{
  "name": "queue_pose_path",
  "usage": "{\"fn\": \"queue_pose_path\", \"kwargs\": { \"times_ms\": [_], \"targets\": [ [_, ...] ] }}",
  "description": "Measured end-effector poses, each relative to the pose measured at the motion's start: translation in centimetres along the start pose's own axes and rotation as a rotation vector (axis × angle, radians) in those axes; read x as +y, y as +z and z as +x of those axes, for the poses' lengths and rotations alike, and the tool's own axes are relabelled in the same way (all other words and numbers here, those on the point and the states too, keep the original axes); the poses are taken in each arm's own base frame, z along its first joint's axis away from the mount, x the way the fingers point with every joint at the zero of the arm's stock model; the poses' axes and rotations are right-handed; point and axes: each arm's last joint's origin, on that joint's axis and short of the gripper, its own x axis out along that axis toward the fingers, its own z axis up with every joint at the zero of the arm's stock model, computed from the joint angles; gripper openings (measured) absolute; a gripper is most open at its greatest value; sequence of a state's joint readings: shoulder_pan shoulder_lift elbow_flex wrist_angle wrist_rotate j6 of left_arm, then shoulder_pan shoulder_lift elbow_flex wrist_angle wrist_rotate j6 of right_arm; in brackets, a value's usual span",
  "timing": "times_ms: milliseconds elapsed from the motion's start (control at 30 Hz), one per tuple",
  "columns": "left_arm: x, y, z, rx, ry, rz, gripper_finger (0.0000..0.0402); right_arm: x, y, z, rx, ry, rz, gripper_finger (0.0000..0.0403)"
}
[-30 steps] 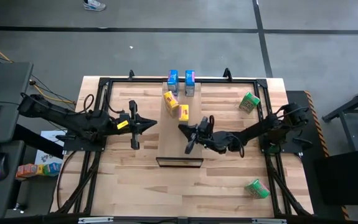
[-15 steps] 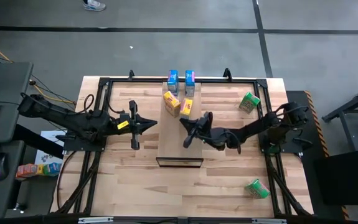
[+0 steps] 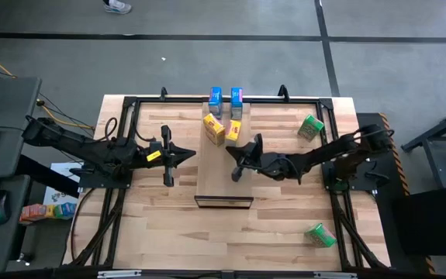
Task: Stack cereal on shelf
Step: Put the yellow cereal box on the shelf
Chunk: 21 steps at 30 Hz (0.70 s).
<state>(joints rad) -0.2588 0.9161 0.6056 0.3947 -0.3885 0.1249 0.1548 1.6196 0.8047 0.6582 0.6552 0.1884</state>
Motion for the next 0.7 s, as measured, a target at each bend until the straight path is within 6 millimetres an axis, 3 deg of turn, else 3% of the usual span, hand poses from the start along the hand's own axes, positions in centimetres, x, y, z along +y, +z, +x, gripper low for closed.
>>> {"fn": "queue_pose_path", "kwargs": {
  "times_ms": [333, 433, 600, 700],
  "targets": [
    [0.0, 0.0, 0.0, 0.002, 0.009, 0.003, 0.0, -0.6, 1.4, -1.3, 0.043, -0.006, -0.013, 0.0],
    [0.3, -0.2, 0.1, 0.025, 0.105, 0.009, 0.0, -0.4, 1.4, -1.3, 0.055, 0.049, 0.011, 0.0],
    [1.5, -2.4, 1.4, 0.169, 0.375, 0.058, 0.0, 0.0, 1.7, -1.5, 0.07, 0.19, 0.056, 0.0],
    [2.8, -4.1, 2.5, 0.258, 0.372, 0.035, 0.0, 0.2, 2.4, -1.8, 0.055, 0.292, 0.079, 0.0]
  ]
}}
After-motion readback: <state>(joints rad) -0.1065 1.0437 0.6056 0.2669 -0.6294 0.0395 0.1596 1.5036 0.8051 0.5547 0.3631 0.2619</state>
